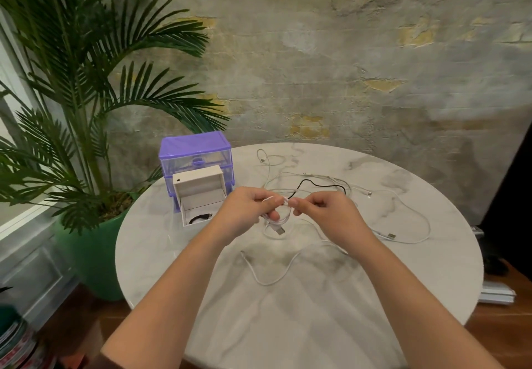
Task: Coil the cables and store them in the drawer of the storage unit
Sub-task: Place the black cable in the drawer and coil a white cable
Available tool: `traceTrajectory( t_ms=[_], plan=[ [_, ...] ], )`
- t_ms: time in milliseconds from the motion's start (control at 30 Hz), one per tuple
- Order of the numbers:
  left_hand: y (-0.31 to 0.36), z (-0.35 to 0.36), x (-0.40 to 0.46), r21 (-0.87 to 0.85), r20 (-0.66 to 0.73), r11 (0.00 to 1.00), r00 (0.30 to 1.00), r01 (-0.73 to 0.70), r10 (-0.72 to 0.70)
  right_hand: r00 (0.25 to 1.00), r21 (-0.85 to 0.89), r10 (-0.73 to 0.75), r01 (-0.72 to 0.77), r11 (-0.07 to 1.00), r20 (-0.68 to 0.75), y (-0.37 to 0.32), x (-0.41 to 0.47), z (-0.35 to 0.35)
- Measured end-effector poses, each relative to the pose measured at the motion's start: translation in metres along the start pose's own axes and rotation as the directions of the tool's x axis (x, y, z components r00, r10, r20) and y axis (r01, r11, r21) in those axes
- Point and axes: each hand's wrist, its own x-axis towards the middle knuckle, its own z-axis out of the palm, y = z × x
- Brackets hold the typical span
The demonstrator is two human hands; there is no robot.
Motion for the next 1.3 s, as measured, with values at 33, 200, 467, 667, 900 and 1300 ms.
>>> traceTrajectory(
  t_ms=[33, 200, 467, 667, 900, 1300],
  plan=[
    [0.001, 0.0, -0.001, -0.054, -0.014, 0.999, 1.0, -0.002, 0.001, 1.0, -0.002, 0.002, -0.002, 1.0, -0.004, -0.003, 0.001, -0.004],
    [0.007, -0.003, 0.002, -0.284, -0.161, 0.958, 0.987, -0.041, -0.006, 0.992, -0.02, 0.021, -0.019, 1.0, 0.126, -0.01, 0.005, -0.029],
    [0.003, -0.009, 0.01, -0.383, -0.321, 0.921, 0.946, -0.075, -0.056, 0.98, -0.177, -0.056, 0.09, 0.98, 0.189, 0.015, 0.006, -0.029],
    [0.011, -0.015, 0.009, -0.457, -0.324, 0.887, 0.941, -0.063, -0.101, 0.977, -0.41, -0.18, 0.213, 0.887, 0.117, 0.049, 0.022, -0.011],
    [0.014, -0.008, 0.023, -0.48, -0.318, 0.875, 0.942, -0.059, -0.11, 0.995, 0.289, 0.006, 0.024, 0.957, -0.102, 0.037, 0.042, 0.007],
    [0.002, 0.041, 0.059, -0.462, -0.368, 0.877, 0.928, -0.132, -0.054, 0.975, 0.645, 0.211, -0.201, 0.737, 0.063, 0.029, 0.063, 0.018]
  ],
)
